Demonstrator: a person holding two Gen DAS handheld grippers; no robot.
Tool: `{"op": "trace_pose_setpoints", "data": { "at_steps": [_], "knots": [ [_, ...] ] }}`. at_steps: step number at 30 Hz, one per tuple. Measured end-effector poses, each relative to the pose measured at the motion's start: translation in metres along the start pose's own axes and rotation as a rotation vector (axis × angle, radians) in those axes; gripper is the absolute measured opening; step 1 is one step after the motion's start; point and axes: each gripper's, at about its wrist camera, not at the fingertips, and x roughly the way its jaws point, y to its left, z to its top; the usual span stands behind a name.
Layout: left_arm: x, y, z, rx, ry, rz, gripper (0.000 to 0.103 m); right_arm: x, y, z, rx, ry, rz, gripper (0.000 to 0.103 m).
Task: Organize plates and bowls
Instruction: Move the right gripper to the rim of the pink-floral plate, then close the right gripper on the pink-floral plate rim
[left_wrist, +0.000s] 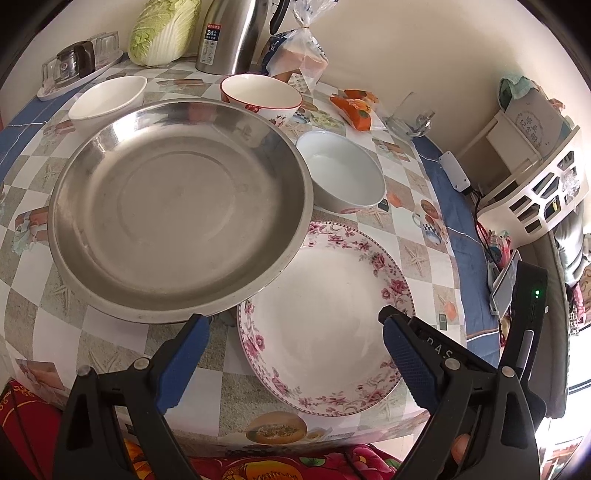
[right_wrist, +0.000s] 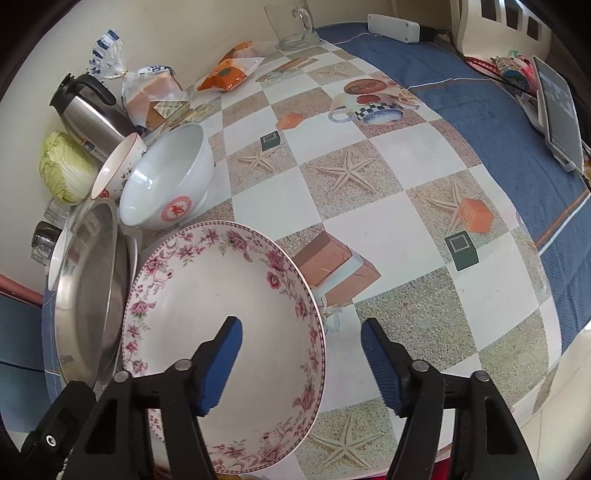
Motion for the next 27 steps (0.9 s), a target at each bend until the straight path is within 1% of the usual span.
{"op": "trace_pose_setpoints", "data": {
  "at_steps": [1, 4, 7, 9, 11, 16, 20, 27],
  "knots": [
    [0.000, -0.001, -0.001, 0.005, 0.000, -0.001, 0.096, 0.000, 0.000, 0.000, 0.000, 0.003, 0.001, 0.059],
    [0.000, -0.005, -0.003, 0.021, 0.006, 0.001, 0.096, 0.002, -0.002, 0.000, 0.007, 0.010, -0.004, 0.053],
    [0.002, -0.006, -0.004, 0.027, 0.014, -0.001, 0.096, 0.003, -0.006, 0.001, 0.010, 0.009, -0.071, 0.053],
    [0.004, -0.006, -0.004, 0.028, 0.018, -0.001, 0.096, 0.003, -0.014, 0.002, 0.038, 0.007, -0.090, 0.052],
    [0.005, -0.006, -0.005, 0.028, 0.022, -0.001, 0.096, 0.003, -0.022, 0.003, 0.068, 0.007, -0.062, 0.053],
    [0.007, -0.006, -0.006, 0.034, 0.030, -0.003, 0.096, 0.002, -0.025, 0.006, 0.062, -0.003, -0.079, 0.053],
    [0.010, -0.008, -0.009, 0.044, 0.042, -0.004, 0.096, -0.001, -0.032, 0.008, 0.088, -0.014, -0.077, 0.053],
    [0.018, -0.011, -0.013, 0.045, 0.071, -0.019, 0.095, -0.009, -0.055, 0.009, 0.158, -0.041, -0.061, 0.052]
  ]
}}
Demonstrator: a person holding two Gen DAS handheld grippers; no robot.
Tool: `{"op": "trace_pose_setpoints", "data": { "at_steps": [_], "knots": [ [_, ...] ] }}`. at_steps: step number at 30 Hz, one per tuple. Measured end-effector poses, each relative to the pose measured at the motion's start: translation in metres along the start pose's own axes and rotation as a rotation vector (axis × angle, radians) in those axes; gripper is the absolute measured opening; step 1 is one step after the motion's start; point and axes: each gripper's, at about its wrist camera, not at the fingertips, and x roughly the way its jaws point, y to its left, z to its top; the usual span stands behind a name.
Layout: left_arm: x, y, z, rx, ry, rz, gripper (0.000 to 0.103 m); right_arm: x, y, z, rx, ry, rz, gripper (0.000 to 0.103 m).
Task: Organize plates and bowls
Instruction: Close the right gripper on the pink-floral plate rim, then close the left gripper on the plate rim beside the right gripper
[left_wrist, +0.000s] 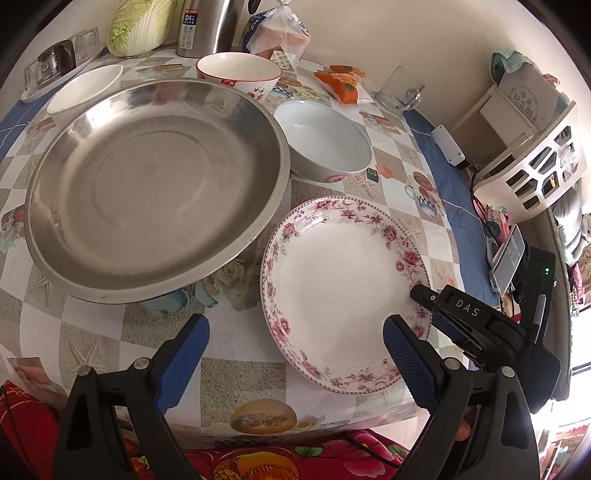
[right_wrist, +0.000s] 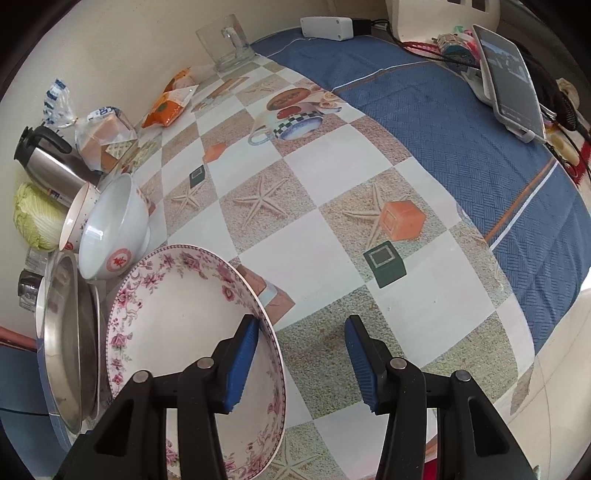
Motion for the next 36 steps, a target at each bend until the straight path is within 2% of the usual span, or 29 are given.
{"op": "trace_pose_setpoints", "data": {
  "at_steps": [7, 8, 9, 14, 16, 20, 22, 28, 36],
  "knots": [
    [0.019, 0.001, -0.003, -0.029, 0.059, -0.023, 0.090, -0.002, -0.020, 0.003, 0.056, -0.011, 0.068, 0.052],
    [0.022, 0.001, -0.003, -0.031, 0.061, -0.024, 0.082, -0.001, -0.021, 0.004, 0.062, -0.013, 0.077, 0.052],
    [0.024, 0.000, -0.002, -0.030, 0.062, -0.023, 0.079, -0.002, -0.023, 0.003, 0.069, -0.014, 0.089, 0.052],
    [0.038, 0.002, 0.002, -0.050, 0.082, -0.009, 0.073, 0.003, -0.025, 0.006, 0.112, -0.015, 0.167, 0.044],
    [0.043, 0.004, 0.003, -0.062, 0.091, -0.006, 0.070, 0.005, -0.026, 0.005, 0.127, -0.007, 0.204, 0.035],
    [0.048, 0.008, 0.005, -0.082, 0.101, -0.005, 0.062, 0.008, -0.024, 0.004, 0.128, 0.009, 0.227, 0.027],
    [0.049, 0.009, 0.006, -0.085, 0.099, -0.003, 0.061, 0.009, -0.023, 0.003, 0.122, 0.015, 0.232, 0.022],
    [0.052, 0.008, 0.010, -0.075, 0.084, 0.003, 0.058, 0.013, -0.022, 0.001, 0.131, 0.038, 0.251, 0.016],
    [0.053, 0.014, 0.016, -0.110, 0.060, -0.034, 0.058, 0.015, -0.023, 0.001, 0.137, 0.046, 0.266, 0.015]
  ]
}}
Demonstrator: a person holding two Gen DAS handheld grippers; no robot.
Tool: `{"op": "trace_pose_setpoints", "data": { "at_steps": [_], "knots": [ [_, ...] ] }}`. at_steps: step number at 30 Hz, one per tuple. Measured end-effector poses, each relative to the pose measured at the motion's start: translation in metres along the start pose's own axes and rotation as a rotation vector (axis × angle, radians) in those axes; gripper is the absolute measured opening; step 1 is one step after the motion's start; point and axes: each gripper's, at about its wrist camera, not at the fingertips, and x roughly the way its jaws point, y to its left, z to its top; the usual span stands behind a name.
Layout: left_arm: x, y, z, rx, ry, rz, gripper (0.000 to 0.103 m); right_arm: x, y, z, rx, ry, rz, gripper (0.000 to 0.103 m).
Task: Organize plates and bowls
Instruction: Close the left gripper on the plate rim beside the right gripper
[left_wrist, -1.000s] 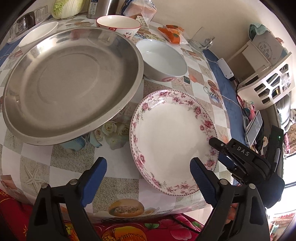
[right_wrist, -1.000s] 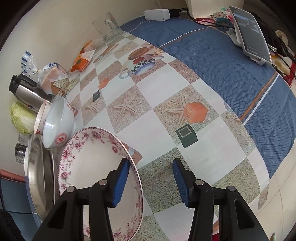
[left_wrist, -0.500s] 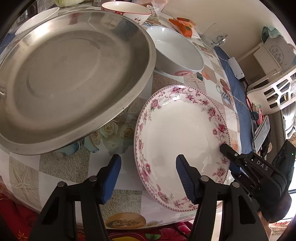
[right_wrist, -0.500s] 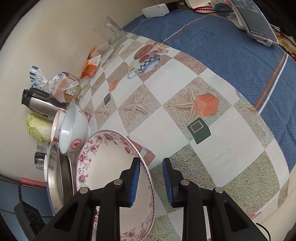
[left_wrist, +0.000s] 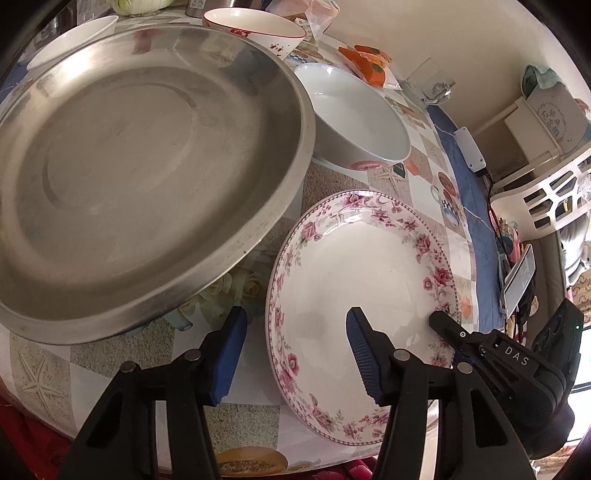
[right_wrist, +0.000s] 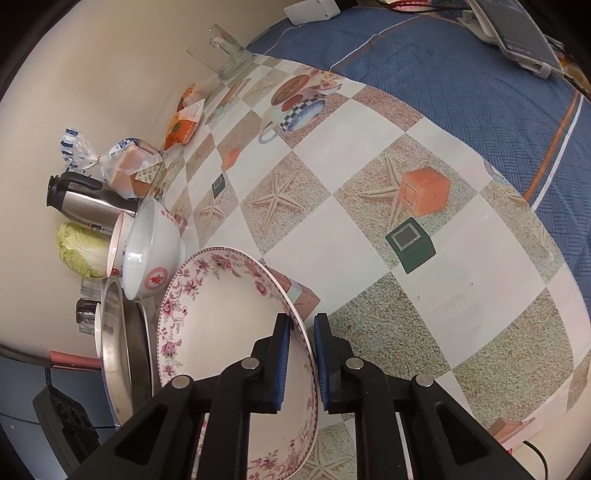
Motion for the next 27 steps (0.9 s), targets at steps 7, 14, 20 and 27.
{"op": "trace_pose_setpoints", "data": {
  "at_steps": [7, 14, 20, 27],
  "knots": [
    [0.001, 0.001, 0.003, -0.012, -0.020, -0.020, 0.056, 0.000, 0.002, 0.000, -0.013, -0.001, -0.015, 0.015],
    [0.003, 0.002, 0.006, -0.016, -0.033, -0.036, 0.053, 0.000, 0.003, 0.000, -0.017, 0.000, -0.018, 0.015],
    [0.008, -0.011, 0.007, 0.054, -0.026, -0.021, 0.053, 0.001, 0.003, 0.001, -0.018, 0.000, -0.019, 0.015],
    [0.009, -0.011, 0.009, 0.060, -0.046, 0.005, 0.039, 0.001, 0.004, 0.001, -0.028, -0.001, -0.024, 0.015]
  ]
}}
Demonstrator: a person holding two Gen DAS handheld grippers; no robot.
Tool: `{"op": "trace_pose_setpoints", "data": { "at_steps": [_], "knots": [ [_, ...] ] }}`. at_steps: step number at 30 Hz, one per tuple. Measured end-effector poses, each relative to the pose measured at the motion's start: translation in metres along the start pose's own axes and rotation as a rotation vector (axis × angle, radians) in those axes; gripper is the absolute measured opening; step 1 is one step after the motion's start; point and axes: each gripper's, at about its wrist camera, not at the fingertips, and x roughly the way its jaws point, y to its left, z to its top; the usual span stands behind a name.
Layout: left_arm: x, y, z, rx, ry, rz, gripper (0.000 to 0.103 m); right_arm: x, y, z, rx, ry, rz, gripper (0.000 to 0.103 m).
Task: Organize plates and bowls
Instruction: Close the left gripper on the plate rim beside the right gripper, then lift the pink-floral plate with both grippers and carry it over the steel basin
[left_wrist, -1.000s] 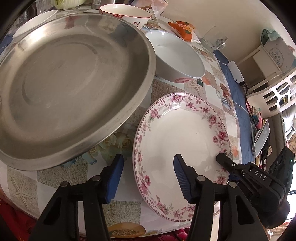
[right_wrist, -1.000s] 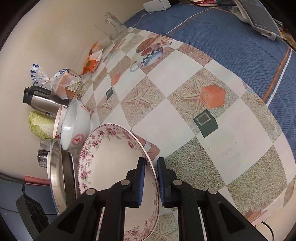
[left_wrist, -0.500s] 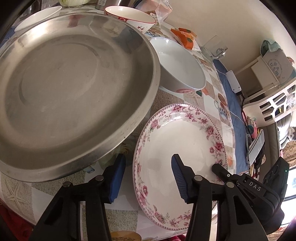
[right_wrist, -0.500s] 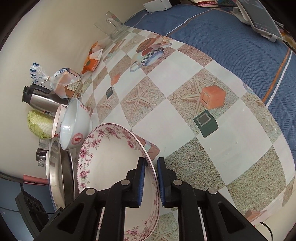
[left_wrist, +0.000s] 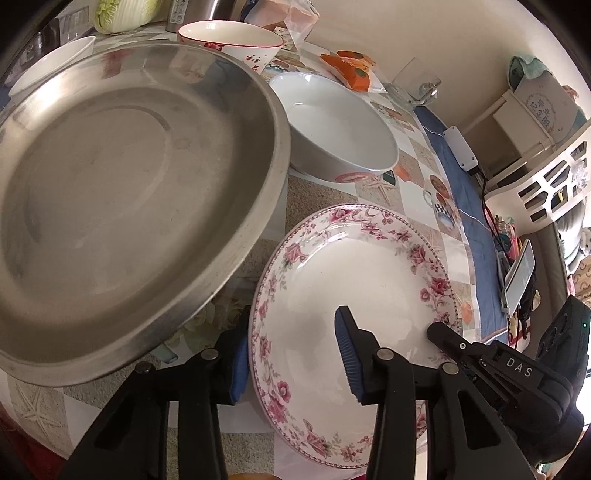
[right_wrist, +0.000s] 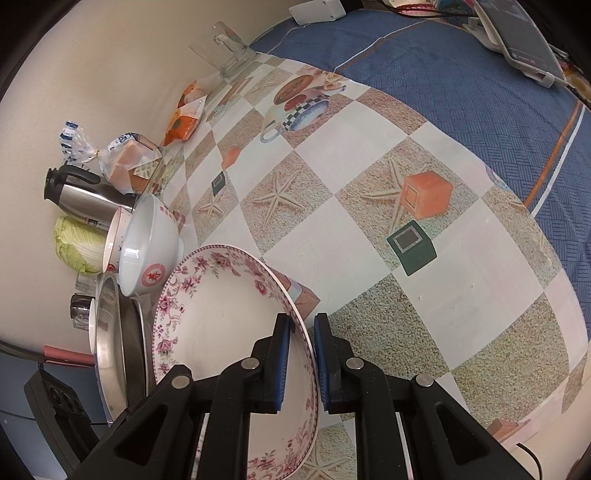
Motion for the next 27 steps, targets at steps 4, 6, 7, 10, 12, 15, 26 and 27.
{"op": "trace_pose_setpoints", "data": {
  "at_steps": [4, 6, 7, 10, 12, 15, 26, 27],
  "knots": [
    [0.000, 0.009, 0.003, -0.029, -0.006, 0.009, 0.021, 0.000, -0.002, 0.001, 0.008, -0.001, 0.002, 0.015],
    [0.000, 0.009, 0.003, -0.023, -0.006, 0.010, 0.021, 0.000, -0.003, 0.001, 0.011, -0.002, 0.002, 0.015],
    [0.000, 0.007, 0.002, -0.012, -0.005, 0.012, 0.021, -0.001, -0.003, 0.001, 0.013, -0.003, 0.002, 0.015],
    [0.002, -0.001, 0.000, 0.027, 0.008, 0.009, 0.020, -0.003, -0.006, 0.001, 0.024, -0.015, -0.009, 0.015],
    [0.003, -0.005, -0.001, 0.046, 0.013, 0.009, 0.020, -0.006, -0.009, 0.002, 0.031, -0.026, -0.018, 0.015],
    [0.004, -0.005, 0.001, 0.042, 0.015, 0.005, 0.020, -0.008, -0.010, 0.001, 0.028, -0.033, -0.029, 0.015],
    [-0.015, -0.014, 0.006, 0.066, -0.046, -0.009, 0.020, -0.021, -0.004, 0.001, -0.007, -0.082, -0.009, 0.016],
    [-0.018, -0.015, 0.007, 0.074, -0.058, -0.008, 0.020, -0.022, -0.004, 0.001, -0.007, -0.084, 0.001, 0.016]
  ]
}}
